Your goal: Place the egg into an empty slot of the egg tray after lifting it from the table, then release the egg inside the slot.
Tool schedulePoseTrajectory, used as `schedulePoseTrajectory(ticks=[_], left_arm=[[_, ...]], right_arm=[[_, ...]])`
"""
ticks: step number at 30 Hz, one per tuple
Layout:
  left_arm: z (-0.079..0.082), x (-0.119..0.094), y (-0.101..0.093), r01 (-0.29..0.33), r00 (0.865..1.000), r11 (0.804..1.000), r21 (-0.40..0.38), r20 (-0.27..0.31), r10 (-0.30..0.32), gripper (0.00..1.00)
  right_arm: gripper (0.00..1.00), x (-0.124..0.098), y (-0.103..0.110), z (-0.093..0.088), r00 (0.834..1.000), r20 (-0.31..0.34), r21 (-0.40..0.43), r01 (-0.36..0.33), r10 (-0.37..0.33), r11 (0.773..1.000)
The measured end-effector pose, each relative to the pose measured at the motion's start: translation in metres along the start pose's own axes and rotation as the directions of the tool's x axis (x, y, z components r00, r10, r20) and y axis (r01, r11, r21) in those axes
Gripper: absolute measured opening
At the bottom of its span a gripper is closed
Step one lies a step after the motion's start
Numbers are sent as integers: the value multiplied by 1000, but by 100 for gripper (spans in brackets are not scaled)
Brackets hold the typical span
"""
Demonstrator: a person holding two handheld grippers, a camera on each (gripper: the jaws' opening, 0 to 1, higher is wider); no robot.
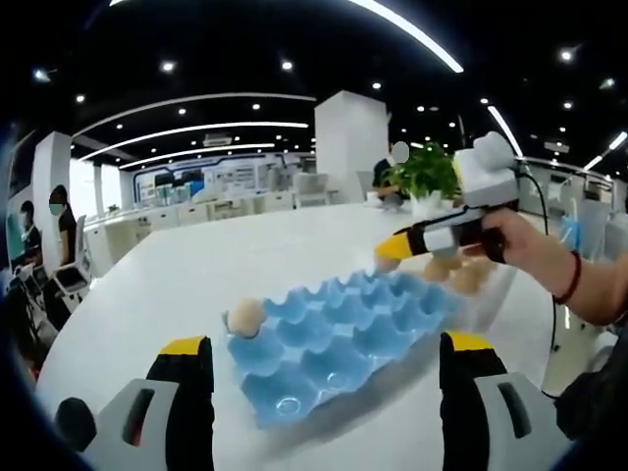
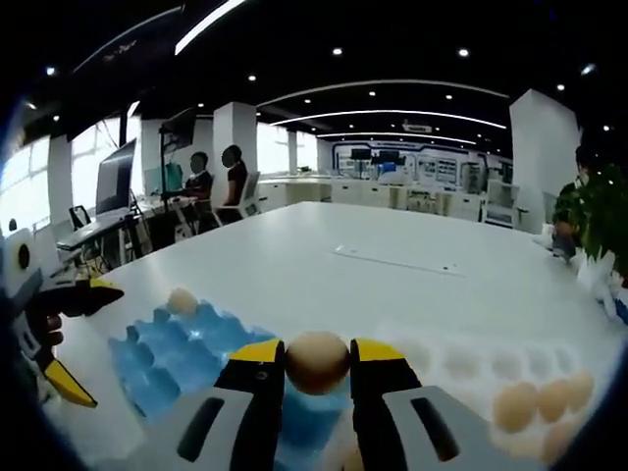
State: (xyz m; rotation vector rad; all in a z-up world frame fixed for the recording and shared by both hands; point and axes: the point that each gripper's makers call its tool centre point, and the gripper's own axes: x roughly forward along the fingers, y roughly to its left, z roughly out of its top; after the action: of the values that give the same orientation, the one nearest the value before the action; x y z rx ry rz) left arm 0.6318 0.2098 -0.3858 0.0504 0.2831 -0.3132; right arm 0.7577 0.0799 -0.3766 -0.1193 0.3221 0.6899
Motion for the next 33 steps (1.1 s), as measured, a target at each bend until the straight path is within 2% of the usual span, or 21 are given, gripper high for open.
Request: schedulePoseTrajectory(ticks=[8, 24, 33], left_arm=[[-1, -2, -8, 6, 1000, 1000, 2, -1, -6, 98], [-4, -2, -10, 14, 1000, 1000, 2, -5, -14, 97], [-3, -1, -11, 23, 1000, 1000, 9, -6, -23, 97]], right_arm=[[27, 9, 18, 3, 999, -1, -19, -46, 46, 999], [27, 22, 58, 11, 992, 8, -35, -129, 130, 991], [27, 31, 86, 19, 980, 19, -84, -195, 197, 977]])
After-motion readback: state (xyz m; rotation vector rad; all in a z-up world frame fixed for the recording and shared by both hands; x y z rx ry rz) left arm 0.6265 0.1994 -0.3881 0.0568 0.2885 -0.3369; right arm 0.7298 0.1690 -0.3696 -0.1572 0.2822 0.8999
